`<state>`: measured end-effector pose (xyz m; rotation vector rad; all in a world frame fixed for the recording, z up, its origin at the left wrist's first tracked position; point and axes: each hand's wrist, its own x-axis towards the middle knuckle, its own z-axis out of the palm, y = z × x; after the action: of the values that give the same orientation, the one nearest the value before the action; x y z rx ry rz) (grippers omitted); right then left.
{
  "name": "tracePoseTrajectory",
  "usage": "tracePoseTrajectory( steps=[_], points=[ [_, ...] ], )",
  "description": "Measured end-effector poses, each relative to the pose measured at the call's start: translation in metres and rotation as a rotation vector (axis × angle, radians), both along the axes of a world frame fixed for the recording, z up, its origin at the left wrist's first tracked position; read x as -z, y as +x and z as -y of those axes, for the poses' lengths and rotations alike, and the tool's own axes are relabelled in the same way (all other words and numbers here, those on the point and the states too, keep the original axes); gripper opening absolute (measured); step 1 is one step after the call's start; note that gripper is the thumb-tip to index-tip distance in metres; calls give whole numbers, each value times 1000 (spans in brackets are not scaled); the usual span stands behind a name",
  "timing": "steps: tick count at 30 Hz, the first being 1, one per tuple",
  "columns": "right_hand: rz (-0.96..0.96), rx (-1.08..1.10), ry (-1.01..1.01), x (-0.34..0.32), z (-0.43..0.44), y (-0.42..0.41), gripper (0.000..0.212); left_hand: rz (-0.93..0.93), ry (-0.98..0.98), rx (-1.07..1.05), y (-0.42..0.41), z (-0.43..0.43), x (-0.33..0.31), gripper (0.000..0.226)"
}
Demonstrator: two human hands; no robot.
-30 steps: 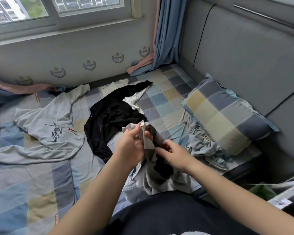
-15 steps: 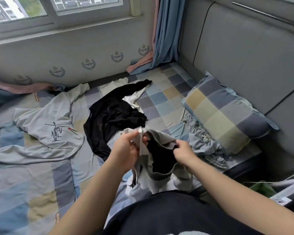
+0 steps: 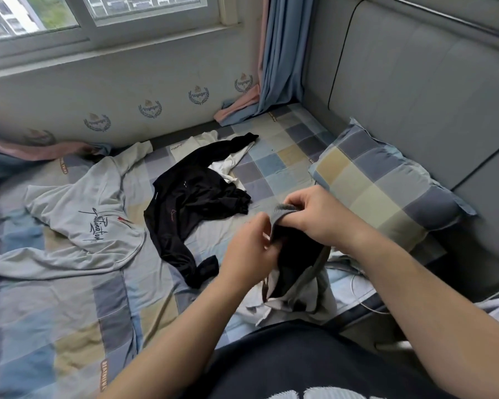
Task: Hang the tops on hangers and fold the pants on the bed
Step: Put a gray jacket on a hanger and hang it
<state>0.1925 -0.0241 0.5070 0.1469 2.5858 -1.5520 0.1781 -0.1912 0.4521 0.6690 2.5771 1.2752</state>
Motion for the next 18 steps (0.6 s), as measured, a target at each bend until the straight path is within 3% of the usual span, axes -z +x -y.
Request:
tracePoseTrajectory(
  steps=[4, 8, 14, 18],
  points=[
    [27, 65, 245, 18, -10, 11, 13, -81, 0, -67, -17, 22, -5, 20],
    [171, 210, 495, 87, -4, 40, 21, -70, -39, -56, -20, 48, 1, 19],
    [313, 533, 491, 158, 33, 92, 23, -6, -347, -72, -32, 103, 21, 27],
    [155, 580, 333, 146, 66, 107, 29, 15, -391, -60, -35, 153, 31, 27]
  ],
)
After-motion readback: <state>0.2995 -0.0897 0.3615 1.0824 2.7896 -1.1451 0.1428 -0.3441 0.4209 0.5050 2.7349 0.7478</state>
